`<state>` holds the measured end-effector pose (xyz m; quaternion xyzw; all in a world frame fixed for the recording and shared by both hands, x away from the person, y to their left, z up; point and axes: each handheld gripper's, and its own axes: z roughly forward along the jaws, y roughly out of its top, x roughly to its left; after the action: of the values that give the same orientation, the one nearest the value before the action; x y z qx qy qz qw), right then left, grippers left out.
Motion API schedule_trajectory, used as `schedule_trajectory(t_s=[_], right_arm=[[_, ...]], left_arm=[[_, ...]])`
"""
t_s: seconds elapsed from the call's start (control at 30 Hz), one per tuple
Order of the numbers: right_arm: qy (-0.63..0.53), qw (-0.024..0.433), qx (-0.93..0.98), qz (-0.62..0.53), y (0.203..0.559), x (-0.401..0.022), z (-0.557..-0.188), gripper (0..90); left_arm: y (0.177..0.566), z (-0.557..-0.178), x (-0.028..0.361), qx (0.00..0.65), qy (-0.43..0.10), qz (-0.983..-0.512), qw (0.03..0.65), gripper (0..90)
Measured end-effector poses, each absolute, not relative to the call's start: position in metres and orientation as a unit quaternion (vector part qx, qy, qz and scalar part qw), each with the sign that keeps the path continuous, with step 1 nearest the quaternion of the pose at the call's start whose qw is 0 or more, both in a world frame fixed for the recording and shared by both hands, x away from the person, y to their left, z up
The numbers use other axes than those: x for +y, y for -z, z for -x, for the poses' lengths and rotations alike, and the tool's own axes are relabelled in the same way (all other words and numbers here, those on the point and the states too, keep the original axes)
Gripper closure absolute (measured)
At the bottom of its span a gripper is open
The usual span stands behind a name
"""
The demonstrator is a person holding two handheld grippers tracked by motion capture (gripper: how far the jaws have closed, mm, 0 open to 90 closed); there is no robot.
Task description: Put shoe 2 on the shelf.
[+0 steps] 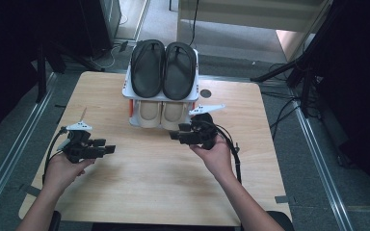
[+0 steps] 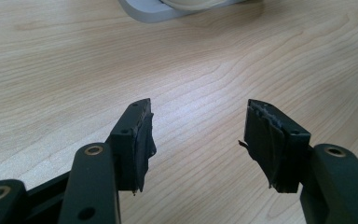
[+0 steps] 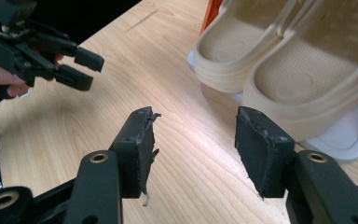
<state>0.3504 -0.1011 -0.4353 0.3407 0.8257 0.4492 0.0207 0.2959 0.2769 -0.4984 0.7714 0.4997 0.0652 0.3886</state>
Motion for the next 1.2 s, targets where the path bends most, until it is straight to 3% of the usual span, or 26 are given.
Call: schedule_trajectory(t_s=[0.53, 1.2], right_arm=[[-0.441, 0.027, 0.827, -0.347, 0.458, -0.132, -0.345, 48.0], [-0.442, 0.041, 0.802, -0.400, 0.482, -0.177, -0.365, 49.8]], left_arm=[[0.497, -0.295, 0.276, 0.497, -0.068, -0.771, 0.393, 42.7], [0.497, -0.299, 0.275, 0.489, -0.067, -0.779, 0.387, 42.4]])
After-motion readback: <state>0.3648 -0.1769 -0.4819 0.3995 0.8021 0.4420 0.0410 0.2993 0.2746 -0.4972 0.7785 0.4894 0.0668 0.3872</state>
